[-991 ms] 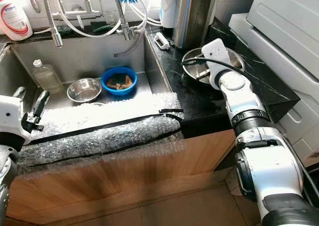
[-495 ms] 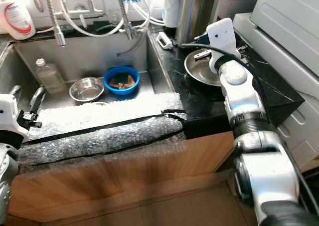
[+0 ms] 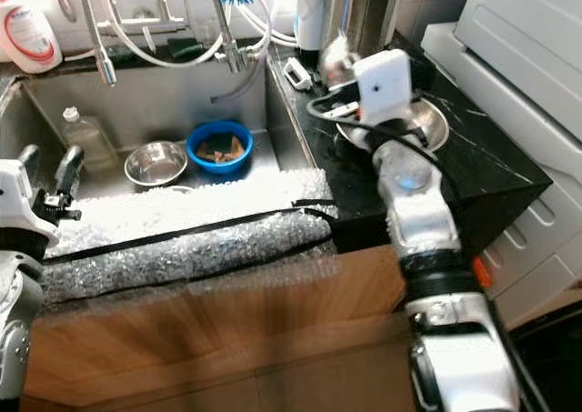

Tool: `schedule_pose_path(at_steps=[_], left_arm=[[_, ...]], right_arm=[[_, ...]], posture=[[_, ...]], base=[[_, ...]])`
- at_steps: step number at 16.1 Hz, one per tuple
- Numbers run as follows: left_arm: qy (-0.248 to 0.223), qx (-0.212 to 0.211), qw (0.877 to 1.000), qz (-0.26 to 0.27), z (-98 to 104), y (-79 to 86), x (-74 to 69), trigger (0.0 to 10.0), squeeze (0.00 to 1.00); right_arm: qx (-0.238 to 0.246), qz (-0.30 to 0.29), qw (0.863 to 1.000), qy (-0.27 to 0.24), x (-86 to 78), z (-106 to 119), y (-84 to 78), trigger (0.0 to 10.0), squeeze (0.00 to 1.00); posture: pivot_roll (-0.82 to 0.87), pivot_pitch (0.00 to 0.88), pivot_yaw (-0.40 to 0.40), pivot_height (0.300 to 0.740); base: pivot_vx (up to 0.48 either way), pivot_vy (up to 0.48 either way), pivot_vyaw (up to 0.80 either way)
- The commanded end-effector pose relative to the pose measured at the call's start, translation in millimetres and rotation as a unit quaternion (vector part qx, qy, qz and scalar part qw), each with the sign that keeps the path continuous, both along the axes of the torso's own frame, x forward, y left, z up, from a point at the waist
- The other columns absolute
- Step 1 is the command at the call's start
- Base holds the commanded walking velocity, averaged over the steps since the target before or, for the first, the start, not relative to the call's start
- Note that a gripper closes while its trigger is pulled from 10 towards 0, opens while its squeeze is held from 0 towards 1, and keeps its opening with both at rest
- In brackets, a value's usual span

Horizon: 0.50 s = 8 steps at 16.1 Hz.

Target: Kitchen organization

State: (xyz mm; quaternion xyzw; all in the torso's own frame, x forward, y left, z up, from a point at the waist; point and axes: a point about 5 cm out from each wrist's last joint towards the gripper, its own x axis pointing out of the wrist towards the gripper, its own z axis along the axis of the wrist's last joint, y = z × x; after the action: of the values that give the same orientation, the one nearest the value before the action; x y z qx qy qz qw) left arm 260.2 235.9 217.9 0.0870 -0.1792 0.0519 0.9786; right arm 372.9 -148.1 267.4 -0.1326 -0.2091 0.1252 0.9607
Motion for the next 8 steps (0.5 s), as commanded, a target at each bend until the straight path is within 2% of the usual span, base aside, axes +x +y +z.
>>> schedule_pose_path(at_steps=[1,2,3,5,6,8], left_arm=[[-0.009,0.010,1.000,0.002,6.0,-0.2,-3.4,10.0,0.00],[-0.007,0.015,1.000,0.003,4.9,0.4,-3.8,10.0,0.00],[-0.006,0.016,1.000,0.004,4.3,0.6,-3.5,10.0,0.00],[-0.007,0.019,1.000,0.000,4.3,-2.7,-3.2,10.0,0.00],[-0.008,0.025,1.000,-0.003,4.8,-5.6,-3.6,10.0,0.00],[-0.006,0.029,1.000,-0.004,4.5,-5.7,-4.6,10.0,0.00]], right_arm=[[0.019,0.019,0.999,-0.018,-4.8,9.5,1.5,10.0,0.00],[0.016,0.037,0.999,-0.019,-5.1,10.0,5.5,10.0,0.00],[0.010,0.082,0.996,-0.025,-6.9,6.6,17.0,10.0,0.00],[0.054,0.128,0.990,0.000,-8.0,-2.0,27.0,10.0,0.00],[0.081,0.172,0.981,0.031,-7.1,-14.7,39.8,10.0,0.00],[0.099,0.198,0.974,0.050,-4.1,-18.1,45.5,10.0,0.00]], posture=[[0.05,0.098,-0.012,0.740],[0.04,0.101,-0.013,0.740],[0.04,0.101,-0.014,0.740],[0.05,0.102,-0.016,0.740],[0.05,0.103,-0.018,0.740],[0.06,0.103,-0.018,0.740]], base=[[0.000,0.000,0.00],[0.000,0.000,0.00],[0.000,0.000,0.00],[0.000,0.000,0.00],[0.000,0.000,0.00],[0.000,0.000,0.00]])
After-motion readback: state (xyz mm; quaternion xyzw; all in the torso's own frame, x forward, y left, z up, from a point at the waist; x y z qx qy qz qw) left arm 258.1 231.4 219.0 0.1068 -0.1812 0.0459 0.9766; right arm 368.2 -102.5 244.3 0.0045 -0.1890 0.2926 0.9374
